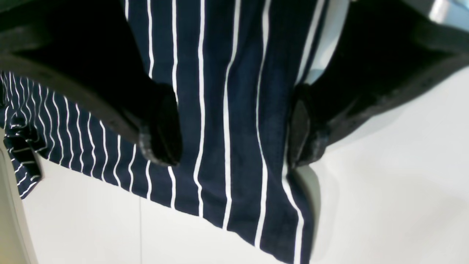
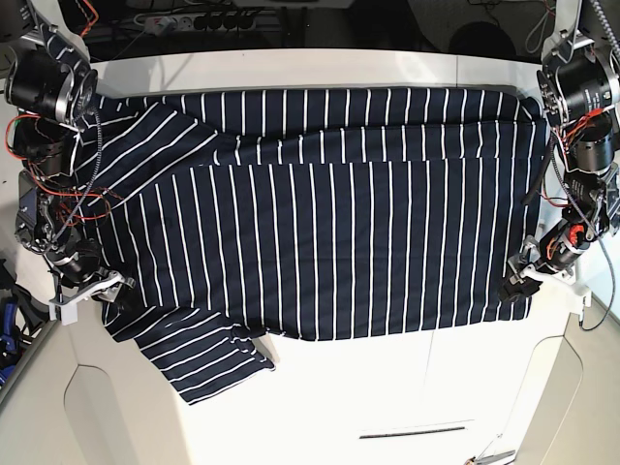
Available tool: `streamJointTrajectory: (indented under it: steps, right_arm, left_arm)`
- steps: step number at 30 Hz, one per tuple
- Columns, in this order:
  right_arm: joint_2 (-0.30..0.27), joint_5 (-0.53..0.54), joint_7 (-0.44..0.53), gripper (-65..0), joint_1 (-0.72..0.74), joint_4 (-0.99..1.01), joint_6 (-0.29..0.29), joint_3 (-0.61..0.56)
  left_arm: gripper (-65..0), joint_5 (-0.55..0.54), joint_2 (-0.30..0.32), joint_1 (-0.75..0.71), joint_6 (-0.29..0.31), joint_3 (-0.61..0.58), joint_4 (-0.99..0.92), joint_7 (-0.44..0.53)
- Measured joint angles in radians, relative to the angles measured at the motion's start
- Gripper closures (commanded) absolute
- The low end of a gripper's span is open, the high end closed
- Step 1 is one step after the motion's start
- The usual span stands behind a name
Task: Fold the T-shirt properly
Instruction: 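Lift the hem with both grippers and fold it toward the collar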
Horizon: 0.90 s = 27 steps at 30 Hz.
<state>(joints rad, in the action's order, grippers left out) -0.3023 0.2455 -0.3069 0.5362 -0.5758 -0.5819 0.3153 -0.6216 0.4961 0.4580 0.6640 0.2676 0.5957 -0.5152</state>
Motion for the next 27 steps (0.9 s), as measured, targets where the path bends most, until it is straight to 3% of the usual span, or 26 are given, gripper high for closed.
streamJointTrajectory:
  steps: [4, 7, 10, 15, 23, 27]
  right_arm:
    - [-0.001, 0.0, 0.0, -37.1, 0.0, 0.0, -0.002, 0.0]
    - [-0.002, 0.0, -0.002, -36.0, 0.0, 0.0, -0.002, 0.0]
    - [-0.003, -0.01, -0.007, -24.9, 0.0, 0.0, -0.006, 0.0]
    - [-0.003, -0.049, -0.012, -1.2, -0.001, 0.0, -0.006, 0.0]
    - [-0.019, -0.053, -0.053, 0.0, -0.005, -0.031, -0.01, -0.002]
    - [-0.037, -0.032, -0.166, 0.0, -0.01, -0.091, -0.005, -0.003]
  left_arm:
    - [-46.7, 0.0, -0.001, 0.0, 0.0, 0.0, 0.0, 0.0]
    - [-35.5, 0.002, -0.003, 0.0, -0.001, 0.0, 0.0, 0.0]
    - [-19.2, 0.008, -0.008, 0.0, 0.0, 0.0, 0.0, -0.008]
    - [-7.7, 0.013, -0.011, 0.002, 0.001, 0.0, 0.0, -0.017]
    - [0.0, 0.024, -0.012, -0.003, -0.002, -0.002, 0.094, -0.127]
    - [0.0, 0.019, 0.0, -0.003, 0.013, -0.004, 0.189, -0.19]
